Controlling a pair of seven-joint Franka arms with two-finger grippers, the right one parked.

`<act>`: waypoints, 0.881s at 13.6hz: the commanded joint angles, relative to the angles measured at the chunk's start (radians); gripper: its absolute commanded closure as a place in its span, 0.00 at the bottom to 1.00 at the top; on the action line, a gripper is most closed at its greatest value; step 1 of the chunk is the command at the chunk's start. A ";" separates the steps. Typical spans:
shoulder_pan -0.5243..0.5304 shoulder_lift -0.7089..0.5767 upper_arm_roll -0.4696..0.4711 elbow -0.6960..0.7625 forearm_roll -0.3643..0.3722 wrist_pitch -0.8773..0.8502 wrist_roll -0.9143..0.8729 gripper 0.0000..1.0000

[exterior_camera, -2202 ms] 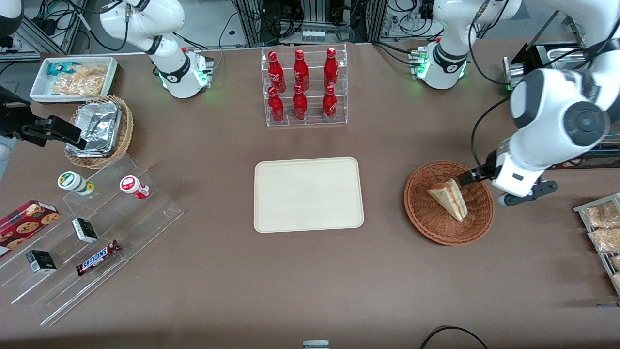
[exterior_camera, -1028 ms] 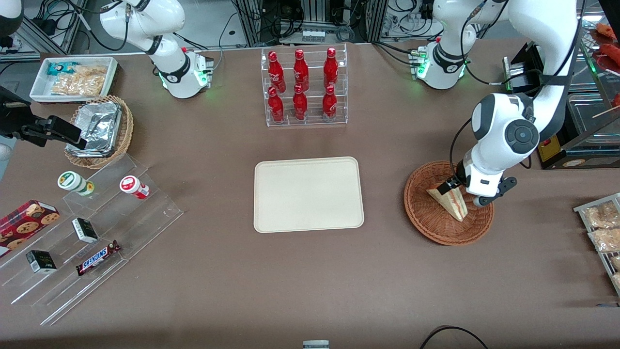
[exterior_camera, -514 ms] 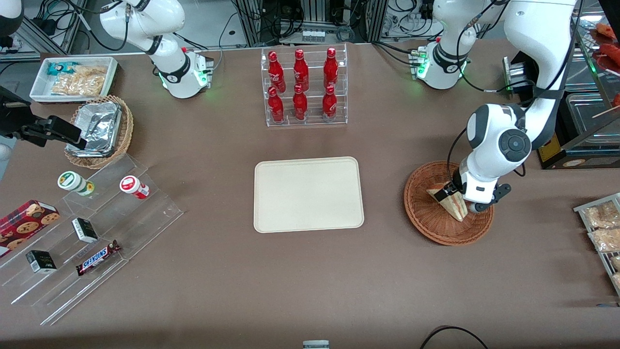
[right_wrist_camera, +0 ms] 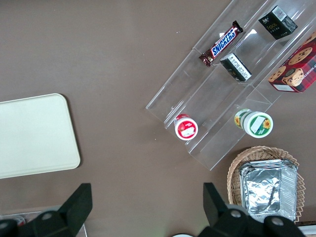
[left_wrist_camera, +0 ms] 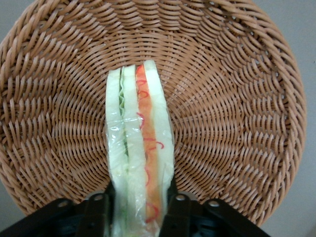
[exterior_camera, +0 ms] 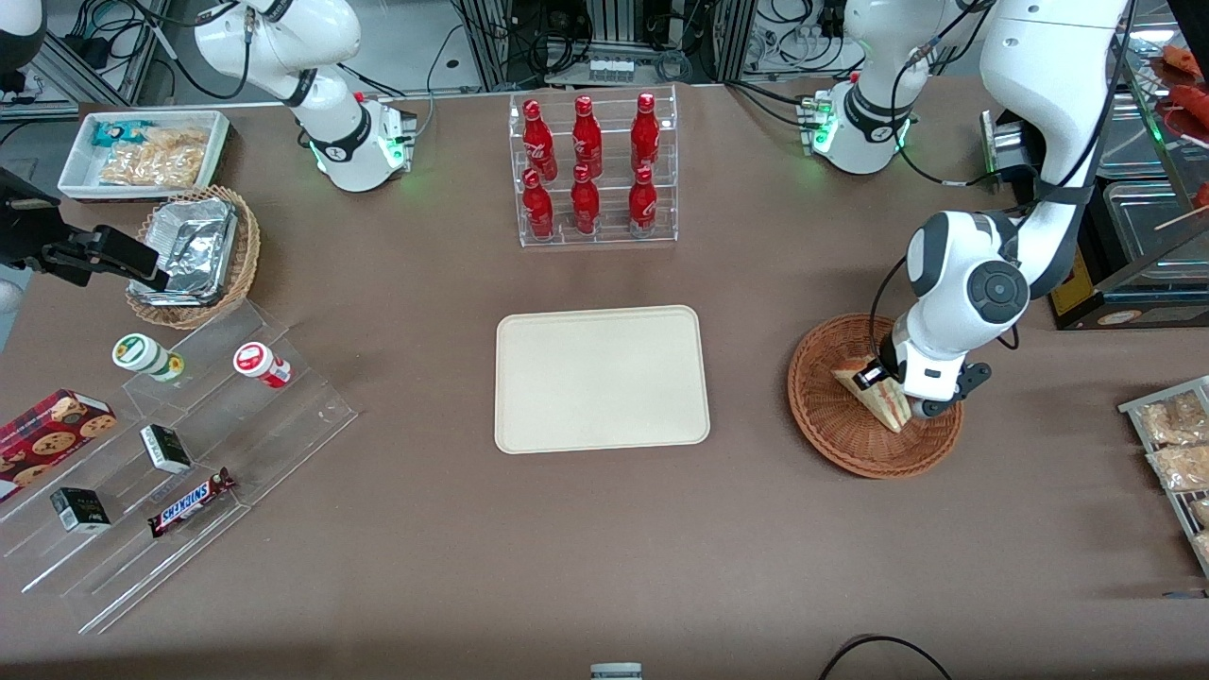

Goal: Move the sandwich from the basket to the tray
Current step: 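Lift the sandwich and carry it over the cream tray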

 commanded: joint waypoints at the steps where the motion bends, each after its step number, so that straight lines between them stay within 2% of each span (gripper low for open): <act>1: -0.001 -0.062 0.002 0.062 0.032 -0.138 0.007 0.93; 4: -0.011 -0.072 -0.006 0.310 0.058 -0.501 0.018 0.93; 6: -0.068 -0.038 -0.032 0.475 0.046 -0.665 0.004 0.93; 9: -0.227 0.026 -0.044 0.554 0.042 -0.680 -0.018 0.94; 12: -0.367 0.120 -0.046 0.632 0.041 -0.604 -0.140 0.93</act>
